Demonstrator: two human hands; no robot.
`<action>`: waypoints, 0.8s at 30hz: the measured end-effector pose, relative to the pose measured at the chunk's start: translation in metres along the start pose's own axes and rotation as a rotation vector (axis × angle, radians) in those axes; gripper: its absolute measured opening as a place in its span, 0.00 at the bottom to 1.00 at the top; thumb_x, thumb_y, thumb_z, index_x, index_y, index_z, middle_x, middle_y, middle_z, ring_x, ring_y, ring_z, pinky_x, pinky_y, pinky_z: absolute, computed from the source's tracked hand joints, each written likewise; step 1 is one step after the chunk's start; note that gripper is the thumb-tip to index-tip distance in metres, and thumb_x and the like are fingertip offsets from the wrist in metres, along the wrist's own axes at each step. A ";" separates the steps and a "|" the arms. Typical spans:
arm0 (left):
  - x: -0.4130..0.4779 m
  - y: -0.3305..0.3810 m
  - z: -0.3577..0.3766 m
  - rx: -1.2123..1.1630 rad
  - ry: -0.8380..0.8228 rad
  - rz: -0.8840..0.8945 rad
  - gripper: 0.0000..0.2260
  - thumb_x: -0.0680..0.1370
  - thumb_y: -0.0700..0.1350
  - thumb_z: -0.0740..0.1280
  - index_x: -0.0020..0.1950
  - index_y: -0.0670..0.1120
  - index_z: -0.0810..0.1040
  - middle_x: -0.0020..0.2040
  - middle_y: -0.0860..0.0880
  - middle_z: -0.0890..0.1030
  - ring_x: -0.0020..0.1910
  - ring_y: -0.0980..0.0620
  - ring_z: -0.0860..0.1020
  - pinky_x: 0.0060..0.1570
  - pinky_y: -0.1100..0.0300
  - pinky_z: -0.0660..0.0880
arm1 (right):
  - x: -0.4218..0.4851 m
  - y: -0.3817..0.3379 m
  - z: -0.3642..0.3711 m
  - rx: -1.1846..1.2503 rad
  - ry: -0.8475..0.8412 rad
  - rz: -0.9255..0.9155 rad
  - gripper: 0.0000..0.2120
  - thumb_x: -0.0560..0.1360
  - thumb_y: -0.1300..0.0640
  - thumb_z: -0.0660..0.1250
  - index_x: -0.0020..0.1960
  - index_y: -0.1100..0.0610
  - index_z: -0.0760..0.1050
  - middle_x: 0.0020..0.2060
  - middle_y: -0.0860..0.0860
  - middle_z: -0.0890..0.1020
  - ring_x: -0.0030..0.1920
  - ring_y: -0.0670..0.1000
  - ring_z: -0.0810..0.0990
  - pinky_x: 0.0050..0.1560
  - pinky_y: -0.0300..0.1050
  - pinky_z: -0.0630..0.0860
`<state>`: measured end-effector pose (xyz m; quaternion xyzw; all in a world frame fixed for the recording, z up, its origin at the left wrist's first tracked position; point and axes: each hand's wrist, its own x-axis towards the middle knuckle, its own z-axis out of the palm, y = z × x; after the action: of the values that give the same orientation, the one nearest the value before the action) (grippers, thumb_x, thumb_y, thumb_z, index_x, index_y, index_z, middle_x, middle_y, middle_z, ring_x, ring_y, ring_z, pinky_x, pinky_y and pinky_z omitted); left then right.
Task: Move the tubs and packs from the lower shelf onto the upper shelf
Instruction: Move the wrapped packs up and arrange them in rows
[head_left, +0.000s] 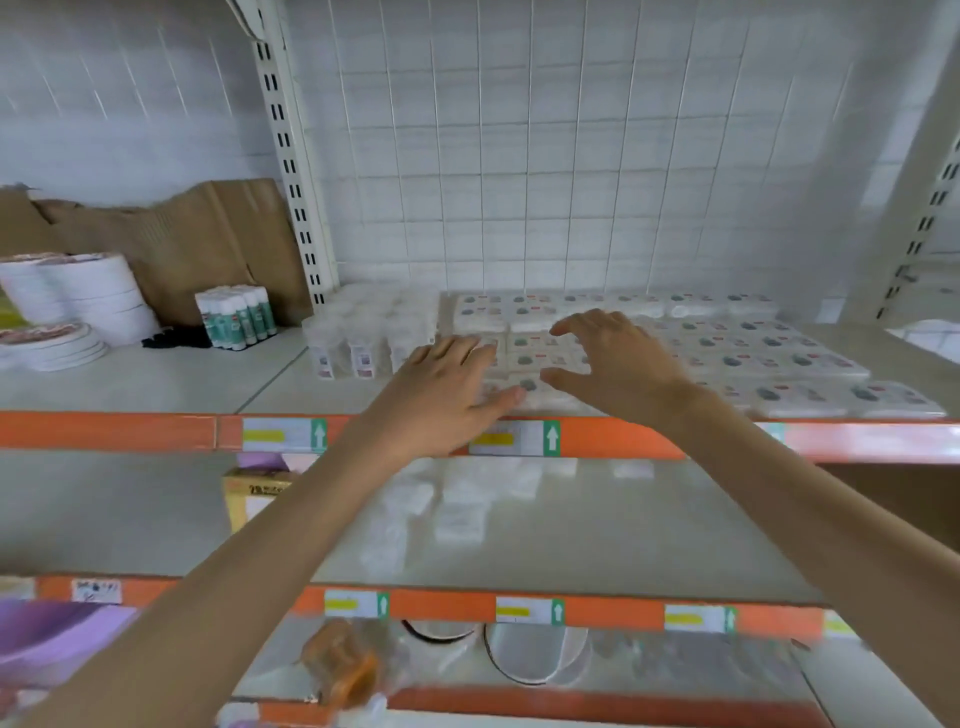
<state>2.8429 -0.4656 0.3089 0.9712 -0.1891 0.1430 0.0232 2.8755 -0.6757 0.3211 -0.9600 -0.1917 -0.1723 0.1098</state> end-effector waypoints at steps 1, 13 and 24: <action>-0.012 0.002 0.000 -0.002 -0.004 0.003 0.31 0.81 0.64 0.51 0.77 0.46 0.60 0.77 0.49 0.61 0.76 0.50 0.57 0.72 0.55 0.54 | -0.013 -0.008 0.000 0.001 -0.008 0.014 0.26 0.77 0.41 0.65 0.71 0.50 0.67 0.69 0.51 0.71 0.70 0.53 0.66 0.68 0.49 0.63; -0.130 0.025 0.018 -0.057 -0.026 0.043 0.28 0.81 0.62 0.54 0.74 0.45 0.64 0.74 0.48 0.65 0.74 0.49 0.61 0.70 0.55 0.57 | -0.139 -0.064 0.021 0.011 -0.017 0.061 0.21 0.77 0.45 0.65 0.68 0.50 0.70 0.66 0.49 0.73 0.69 0.52 0.67 0.65 0.48 0.66; -0.152 0.013 0.098 -0.035 -0.257 -0.053 0.33 0.80 0.66 0.48 0.74 0.44 0.64 0.74 0.46 0.66 0.74 0.47 0.62 0.69 0.55 0.59 | -0.152 -0.063 0.095 0.033 -0.214 0.096 0.23 0.78 0.46 0.64 0.70 0.50 0.67 0.67 0.49 0.72 0.69 0.52 0.67 0.67 0.47 0.64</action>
<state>2.7290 -0.4328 0.1711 0.9856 -0.1673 0.0132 0.0192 2.7453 -0.6432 0.1861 -0.9790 -0.1590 -0.0600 0.1125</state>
